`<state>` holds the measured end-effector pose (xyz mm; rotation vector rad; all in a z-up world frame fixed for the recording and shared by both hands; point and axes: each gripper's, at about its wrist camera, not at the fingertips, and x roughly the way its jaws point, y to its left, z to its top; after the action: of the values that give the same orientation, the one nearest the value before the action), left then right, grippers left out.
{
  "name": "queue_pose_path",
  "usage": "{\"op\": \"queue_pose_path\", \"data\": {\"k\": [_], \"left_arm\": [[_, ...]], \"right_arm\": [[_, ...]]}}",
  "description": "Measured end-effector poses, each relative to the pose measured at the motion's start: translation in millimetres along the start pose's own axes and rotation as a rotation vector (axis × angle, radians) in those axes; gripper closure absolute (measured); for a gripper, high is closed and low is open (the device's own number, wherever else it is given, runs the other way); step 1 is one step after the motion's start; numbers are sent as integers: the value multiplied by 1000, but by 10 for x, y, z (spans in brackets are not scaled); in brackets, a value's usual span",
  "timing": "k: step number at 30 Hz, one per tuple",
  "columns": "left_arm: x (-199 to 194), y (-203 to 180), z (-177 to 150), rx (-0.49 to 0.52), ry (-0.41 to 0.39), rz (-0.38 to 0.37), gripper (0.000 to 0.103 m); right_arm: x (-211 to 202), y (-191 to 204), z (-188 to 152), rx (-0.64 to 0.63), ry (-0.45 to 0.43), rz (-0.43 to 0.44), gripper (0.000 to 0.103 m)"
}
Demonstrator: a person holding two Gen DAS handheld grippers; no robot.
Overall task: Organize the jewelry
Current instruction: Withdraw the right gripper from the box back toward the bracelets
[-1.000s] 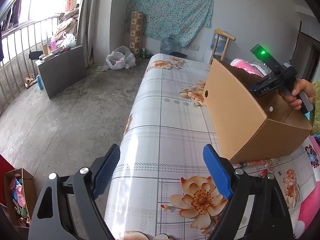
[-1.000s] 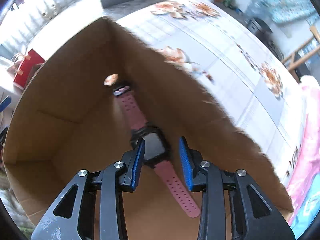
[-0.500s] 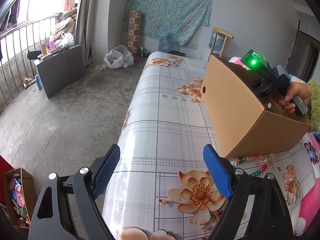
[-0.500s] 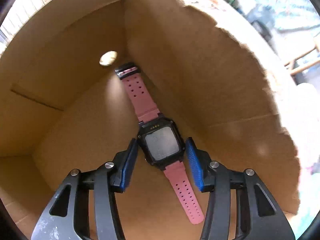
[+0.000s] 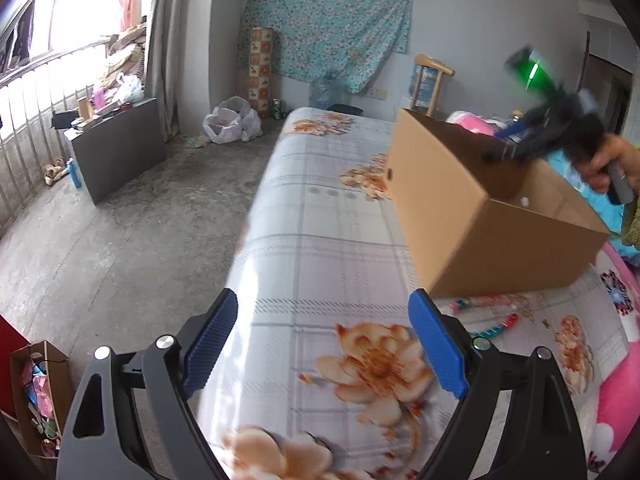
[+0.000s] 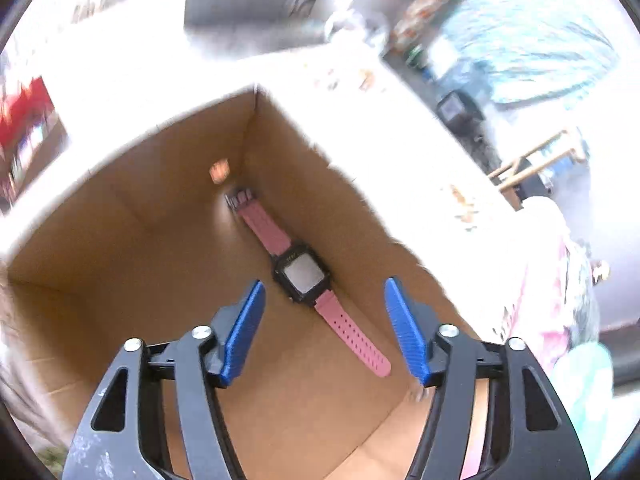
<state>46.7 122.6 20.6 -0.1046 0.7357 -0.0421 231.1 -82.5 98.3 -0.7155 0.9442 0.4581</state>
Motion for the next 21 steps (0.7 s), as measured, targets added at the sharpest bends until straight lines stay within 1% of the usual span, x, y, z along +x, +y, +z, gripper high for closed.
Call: {"op": "queue_pose_path", "data": {"k": [2,3,5,6,7,8,9,10,11,13,14,15,16,17,19,20,21], "left_arm": [[-40,-103,-58,11,12,-24,16],[-51,-180,-100,21,22,-40,15],[-54,-294,-159,32,42,-63,13],[-28,-396,-208,46,68,-80,13],[-4,-481,-242,64,87,-86,13],[30,-576,-284,89,106,-90,12],[78,-677,-333,118,128,-87,12],[123,-762,-372,142,149,-79,11],[178,-842,-408,165,168,-71,11],[293,-1008,-489,212,216,-62,11],[345,-1067,-522,228,236,-52,11],[406,-1139,-568,254,254,-34,10],[411,-1170,-575,262,242,-26,8],[408,-1184,-584,266,231,-13,5],[407,-1186,-591,271,221,-14,4],[412,-1175,-591,262,224,-24,4],[418,-1151,-589,246,230,-35,4]], "right_arm": [[-406,-39,-114,78,-79,29,31],[-677,-41,-252,128,-135,57,27],[-1069,-80,-516,203,-230,93,14],[-1287,-34,-711,248,-271,95,12],[-1337,-63,-724,284,-292,87,10],[-1308,-179,-771,318,-304,74,8],[-1334,-103,-969,376,-308,48,8],[-1165,-127,-1210,427,-299,36,8],[-1177,-90,-1390,482,-276,25,8],[-1045,28,-1776,596,-181,-30,8],[-1116,4,-1919,635,-160,-40,8],[-1082,59,-2081,698,-130,-56,8],[-1012,117,-2234,743,-88,-88,8],[-947,159,-2288,762,-62,-108,8],[-902,316,-2410,801,9,-171,8],[-727,332,-2533,808,14,-182,8],[-722,368,-2557,821,9,-187,8]]}}
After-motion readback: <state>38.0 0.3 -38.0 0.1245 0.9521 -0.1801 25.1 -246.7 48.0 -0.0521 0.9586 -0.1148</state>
